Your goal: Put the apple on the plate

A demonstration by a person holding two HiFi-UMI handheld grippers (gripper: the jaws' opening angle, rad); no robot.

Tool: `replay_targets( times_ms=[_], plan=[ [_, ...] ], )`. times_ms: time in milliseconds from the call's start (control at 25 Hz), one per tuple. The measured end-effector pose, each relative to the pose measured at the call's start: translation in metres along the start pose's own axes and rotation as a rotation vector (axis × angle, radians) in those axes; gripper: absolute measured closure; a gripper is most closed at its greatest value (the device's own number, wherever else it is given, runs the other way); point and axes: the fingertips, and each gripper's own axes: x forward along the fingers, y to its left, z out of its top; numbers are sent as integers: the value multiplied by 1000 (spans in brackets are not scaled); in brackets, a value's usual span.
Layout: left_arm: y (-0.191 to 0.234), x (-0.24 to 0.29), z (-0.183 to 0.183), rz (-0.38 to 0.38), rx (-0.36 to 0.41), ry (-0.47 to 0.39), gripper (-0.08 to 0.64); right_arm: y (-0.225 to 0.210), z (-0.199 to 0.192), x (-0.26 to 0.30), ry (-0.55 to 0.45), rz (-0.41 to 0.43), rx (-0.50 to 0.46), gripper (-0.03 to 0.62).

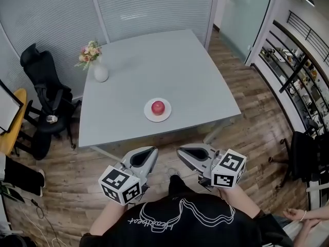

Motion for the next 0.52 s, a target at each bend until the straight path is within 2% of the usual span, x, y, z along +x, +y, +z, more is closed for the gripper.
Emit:
replay_targets(
  times_ms=[520],
  plan=[
    [-8, -2, -1, -21, 33, 3, 546, 6, -3, 1, 26, -1, -25, 586]
  ],
)
